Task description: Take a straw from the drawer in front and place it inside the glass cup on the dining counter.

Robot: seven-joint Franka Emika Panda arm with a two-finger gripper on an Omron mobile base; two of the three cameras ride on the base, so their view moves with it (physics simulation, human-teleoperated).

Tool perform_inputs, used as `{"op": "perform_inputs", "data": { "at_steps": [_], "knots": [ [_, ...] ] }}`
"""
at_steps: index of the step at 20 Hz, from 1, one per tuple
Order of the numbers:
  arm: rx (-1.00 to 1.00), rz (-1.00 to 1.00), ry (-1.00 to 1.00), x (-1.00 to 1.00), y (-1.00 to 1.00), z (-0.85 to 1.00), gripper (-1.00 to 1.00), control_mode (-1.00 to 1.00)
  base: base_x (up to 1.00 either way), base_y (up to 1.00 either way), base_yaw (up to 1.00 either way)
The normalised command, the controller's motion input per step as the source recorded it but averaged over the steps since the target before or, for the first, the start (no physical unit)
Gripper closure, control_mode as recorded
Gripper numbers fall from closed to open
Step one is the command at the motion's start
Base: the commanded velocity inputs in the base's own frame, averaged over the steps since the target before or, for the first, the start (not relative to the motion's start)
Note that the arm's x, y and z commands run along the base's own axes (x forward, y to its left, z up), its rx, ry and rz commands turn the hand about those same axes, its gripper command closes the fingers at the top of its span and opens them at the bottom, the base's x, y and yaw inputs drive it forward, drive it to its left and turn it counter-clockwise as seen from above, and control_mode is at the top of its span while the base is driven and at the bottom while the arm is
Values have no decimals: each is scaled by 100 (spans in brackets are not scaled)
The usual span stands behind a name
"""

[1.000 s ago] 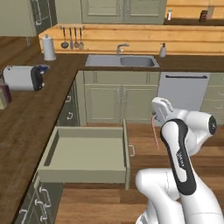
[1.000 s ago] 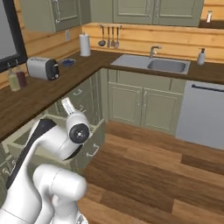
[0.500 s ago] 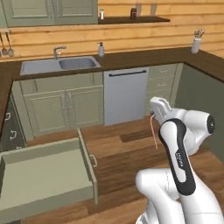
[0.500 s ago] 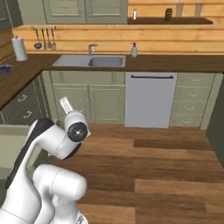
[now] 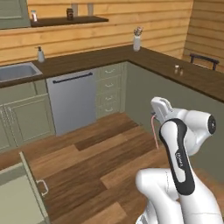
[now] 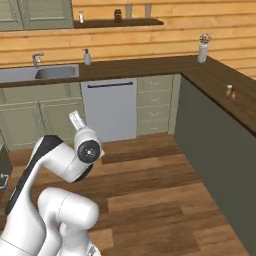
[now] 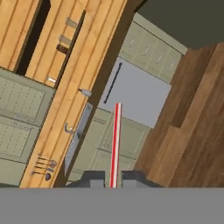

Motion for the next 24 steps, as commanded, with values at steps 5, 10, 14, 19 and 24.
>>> {"op": "perform_inputs", "data": {
  "at_steps": [5, 10, 14, 19, 24],
  "knots": [
    [0, 0, 0, 0, 0, 0, 100, 100, 0, -100, -35],
    [0, 0, 0, 0, 0, 0, 100, 100, -11, -100, -29],
    [0, 0, 0, 0, 0, 0, 100, 100, -18, -100, -29],
    [0, 0, 0, 0, 0, 0, 100, 100, -37, -100, -26],
    [0, 0, 0, 0, 0, 0, 100, 100, -8, -86, -22]
  ]
}}
